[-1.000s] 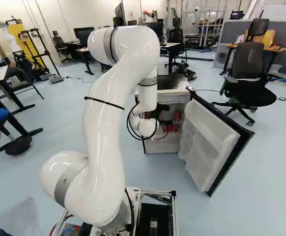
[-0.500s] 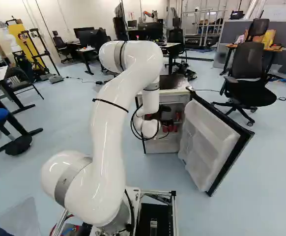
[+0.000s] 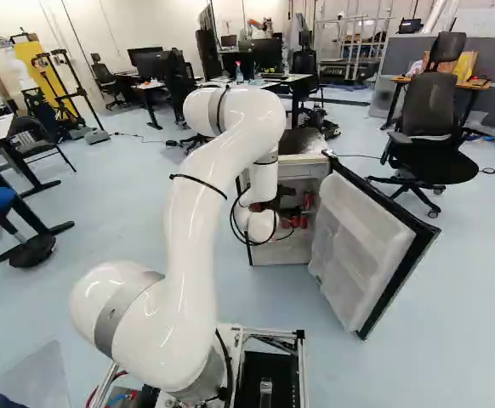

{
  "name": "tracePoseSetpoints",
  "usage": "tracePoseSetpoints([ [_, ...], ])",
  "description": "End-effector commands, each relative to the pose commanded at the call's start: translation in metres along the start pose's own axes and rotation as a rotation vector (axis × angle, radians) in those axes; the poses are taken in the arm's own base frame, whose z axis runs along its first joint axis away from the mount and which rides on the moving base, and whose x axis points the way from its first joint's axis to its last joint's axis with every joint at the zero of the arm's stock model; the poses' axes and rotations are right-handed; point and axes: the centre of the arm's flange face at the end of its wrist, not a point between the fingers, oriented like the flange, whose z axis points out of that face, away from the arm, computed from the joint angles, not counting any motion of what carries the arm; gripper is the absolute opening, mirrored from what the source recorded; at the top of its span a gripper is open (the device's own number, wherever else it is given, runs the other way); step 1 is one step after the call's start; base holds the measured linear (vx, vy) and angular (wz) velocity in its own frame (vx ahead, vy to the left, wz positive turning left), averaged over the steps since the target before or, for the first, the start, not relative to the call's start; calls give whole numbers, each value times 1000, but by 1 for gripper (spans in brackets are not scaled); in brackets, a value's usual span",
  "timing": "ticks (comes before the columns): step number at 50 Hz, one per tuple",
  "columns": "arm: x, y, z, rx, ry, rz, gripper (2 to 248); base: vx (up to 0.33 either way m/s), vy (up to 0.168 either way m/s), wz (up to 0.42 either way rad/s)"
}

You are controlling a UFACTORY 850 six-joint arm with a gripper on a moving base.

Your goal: Grab a drink from the fridge

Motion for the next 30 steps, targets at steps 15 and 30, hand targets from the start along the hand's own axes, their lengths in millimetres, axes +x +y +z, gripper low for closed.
tracePoseSetpoints([
  [15,-15,5,20,-22,11,8,247,0,0,0],
  [30,-32,12,45,-67,21,22,247,0,0,0],
])
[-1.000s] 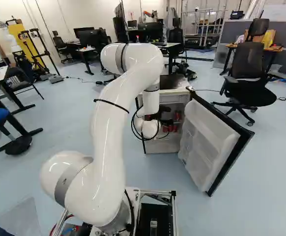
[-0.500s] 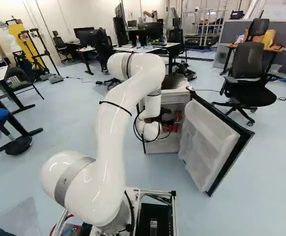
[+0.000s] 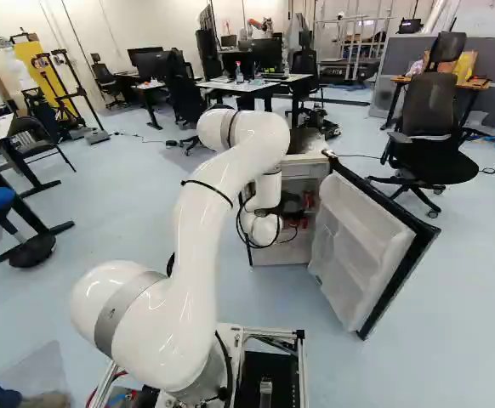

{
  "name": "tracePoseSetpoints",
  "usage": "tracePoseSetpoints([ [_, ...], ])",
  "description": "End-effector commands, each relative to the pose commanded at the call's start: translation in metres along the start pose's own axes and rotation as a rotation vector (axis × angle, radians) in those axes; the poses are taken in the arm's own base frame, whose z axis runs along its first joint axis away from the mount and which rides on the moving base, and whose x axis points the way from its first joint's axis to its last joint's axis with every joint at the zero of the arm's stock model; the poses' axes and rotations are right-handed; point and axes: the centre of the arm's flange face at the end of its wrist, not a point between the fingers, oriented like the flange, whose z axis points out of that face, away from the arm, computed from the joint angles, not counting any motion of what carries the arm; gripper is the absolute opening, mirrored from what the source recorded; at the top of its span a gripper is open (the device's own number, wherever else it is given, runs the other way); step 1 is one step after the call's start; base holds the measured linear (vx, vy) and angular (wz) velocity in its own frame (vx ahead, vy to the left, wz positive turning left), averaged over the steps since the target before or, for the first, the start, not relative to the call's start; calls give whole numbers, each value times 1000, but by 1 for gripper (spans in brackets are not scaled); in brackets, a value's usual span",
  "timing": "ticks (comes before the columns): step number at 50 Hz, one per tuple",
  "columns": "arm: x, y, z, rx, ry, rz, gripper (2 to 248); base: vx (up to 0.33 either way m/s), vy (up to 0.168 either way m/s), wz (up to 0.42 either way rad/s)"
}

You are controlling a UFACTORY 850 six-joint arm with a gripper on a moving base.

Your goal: Grab a drink from the fridge

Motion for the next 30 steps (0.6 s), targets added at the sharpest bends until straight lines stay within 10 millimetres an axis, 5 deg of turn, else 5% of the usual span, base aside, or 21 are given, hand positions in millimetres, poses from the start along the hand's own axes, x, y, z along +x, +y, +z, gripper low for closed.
tracePoseSetpoints([
  [30,-26,2,47,-82,39,27,247,0,0,0],
])
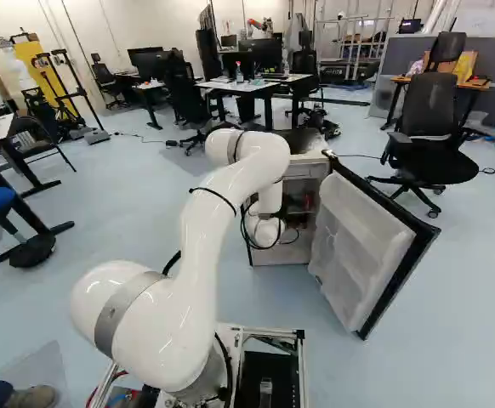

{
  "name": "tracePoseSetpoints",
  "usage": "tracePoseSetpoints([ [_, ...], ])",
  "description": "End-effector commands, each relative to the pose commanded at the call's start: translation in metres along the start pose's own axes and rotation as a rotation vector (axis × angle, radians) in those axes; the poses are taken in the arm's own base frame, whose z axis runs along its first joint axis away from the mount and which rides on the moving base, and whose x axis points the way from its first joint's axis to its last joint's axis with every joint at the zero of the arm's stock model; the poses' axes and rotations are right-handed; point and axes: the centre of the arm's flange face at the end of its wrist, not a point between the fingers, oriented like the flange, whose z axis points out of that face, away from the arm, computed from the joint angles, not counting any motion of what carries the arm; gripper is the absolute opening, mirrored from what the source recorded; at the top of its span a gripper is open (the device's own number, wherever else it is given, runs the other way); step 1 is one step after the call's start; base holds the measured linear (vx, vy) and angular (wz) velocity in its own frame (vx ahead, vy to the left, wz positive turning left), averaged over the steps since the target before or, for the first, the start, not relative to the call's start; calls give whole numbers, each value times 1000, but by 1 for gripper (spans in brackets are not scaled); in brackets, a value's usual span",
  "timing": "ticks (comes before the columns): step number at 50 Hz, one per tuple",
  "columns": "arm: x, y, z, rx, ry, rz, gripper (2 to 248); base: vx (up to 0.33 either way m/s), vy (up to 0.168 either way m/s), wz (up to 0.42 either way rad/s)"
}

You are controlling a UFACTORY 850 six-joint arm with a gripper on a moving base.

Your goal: Grab a drink from the fridge

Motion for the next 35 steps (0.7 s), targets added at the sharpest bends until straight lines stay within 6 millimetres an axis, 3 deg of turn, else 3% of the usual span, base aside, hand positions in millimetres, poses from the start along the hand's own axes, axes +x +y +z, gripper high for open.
tracePoseSetpoints([
  [35,-1,-5,39,-11,67,10,247,0,0,0],
])
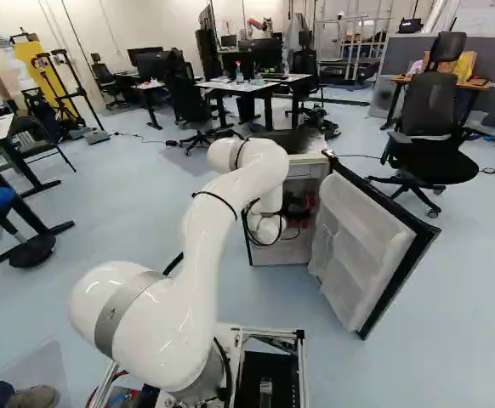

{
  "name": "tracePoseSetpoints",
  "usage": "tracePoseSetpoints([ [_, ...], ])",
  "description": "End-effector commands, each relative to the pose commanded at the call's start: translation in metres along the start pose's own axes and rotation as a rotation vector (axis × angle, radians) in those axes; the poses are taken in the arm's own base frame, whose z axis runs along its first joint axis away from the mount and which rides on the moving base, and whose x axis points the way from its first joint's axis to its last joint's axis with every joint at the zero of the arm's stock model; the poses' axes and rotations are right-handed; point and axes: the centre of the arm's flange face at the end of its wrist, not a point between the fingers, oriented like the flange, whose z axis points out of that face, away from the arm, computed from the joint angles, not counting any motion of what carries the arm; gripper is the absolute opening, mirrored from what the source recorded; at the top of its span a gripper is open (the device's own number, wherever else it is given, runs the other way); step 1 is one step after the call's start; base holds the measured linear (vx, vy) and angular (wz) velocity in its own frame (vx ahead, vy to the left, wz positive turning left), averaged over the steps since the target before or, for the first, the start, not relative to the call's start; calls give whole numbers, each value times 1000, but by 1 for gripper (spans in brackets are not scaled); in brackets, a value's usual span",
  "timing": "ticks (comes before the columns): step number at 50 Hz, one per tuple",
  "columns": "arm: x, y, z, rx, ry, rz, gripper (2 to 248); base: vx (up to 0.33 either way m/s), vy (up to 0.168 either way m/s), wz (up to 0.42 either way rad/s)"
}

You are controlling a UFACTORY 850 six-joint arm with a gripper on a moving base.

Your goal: Grab a drink from the fridge

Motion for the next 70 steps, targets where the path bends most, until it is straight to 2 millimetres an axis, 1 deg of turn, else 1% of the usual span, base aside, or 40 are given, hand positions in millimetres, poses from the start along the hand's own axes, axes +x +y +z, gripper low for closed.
tracePoseSetpoints([
  [32,-3,1,32,-4,59,7,247,0,0,0],
  [48,-4,1,33,-4,60,7,247,0,0,0],
  [49,-4,1,33,-4,60,7,235,0,0,0],
  [54,-4,1,33,-4,60,7,235,0,0,0],
  [55,-4,1,33,-4,60,7,222,0,0,0],
  [59,-4,1,33,-4,60,7,222,0,0,0],
  [60,-4,1,33,-4,60,7,210,0,0,0],
  [64,-4,1,33,-4,60,7,210,0,0,0],
  [65,-4,1,33,-4,60,7,204,0,0,0],
  [70,-4,1,33,-4,60,7,206,0,0,0],
])
